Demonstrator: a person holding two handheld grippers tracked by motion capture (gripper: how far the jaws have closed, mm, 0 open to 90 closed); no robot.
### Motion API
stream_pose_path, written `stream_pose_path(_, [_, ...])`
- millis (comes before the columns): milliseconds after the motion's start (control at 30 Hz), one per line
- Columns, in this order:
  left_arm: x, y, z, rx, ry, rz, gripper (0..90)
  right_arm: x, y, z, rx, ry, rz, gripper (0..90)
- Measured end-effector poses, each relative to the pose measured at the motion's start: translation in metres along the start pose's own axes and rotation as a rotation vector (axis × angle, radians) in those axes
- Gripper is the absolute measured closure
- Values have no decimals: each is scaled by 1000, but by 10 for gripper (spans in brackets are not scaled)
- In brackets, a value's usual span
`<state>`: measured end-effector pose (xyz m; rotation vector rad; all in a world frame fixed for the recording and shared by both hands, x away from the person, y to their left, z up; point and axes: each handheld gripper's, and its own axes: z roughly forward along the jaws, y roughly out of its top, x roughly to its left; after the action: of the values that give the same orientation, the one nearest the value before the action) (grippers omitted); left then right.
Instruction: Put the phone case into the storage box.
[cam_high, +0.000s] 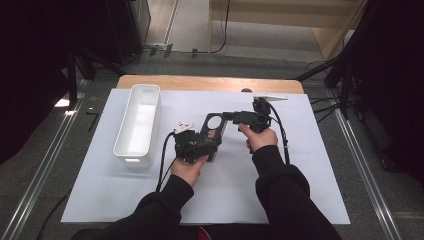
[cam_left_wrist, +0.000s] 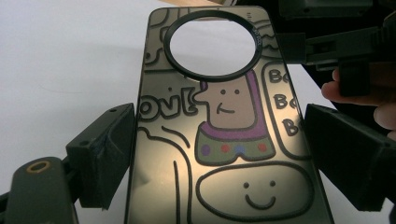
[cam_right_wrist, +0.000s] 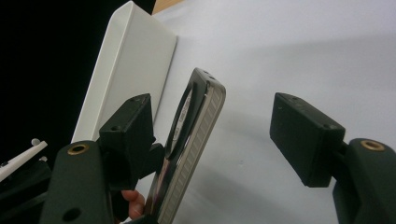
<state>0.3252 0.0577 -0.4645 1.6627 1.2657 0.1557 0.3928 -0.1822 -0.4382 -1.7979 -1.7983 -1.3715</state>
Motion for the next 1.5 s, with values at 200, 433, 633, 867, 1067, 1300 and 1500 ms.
stream_pose_path(200, [0,-1,0,1,-9,-2,114,2,2,2,3,1,7,310])
stream_pose_path(433, [0,0,-1,-7,-23,-11,115,3,2,6,0,8,8,329])
stream_pose_path(633, [-2,-1,0,-10,-24,-2,114,3,3,7,-1,13,20,353])
stream_pose_path(867, [-3,-2,0,-7,-29,-6,115,3,2,10,3,18,32,383])
stream_pose_path(1067, [-3,-2,0,-8,-30,-7,115,3,2,12,6,28,31,432])
stream_pose_path(1300, [-4,-3,0,-8,-27,4,115,3,2,13,6,18,38,516])
stream_pose_path(1500, [-5,-4,0,-11,-25,8,114,1,2,13,12,28,66,618])
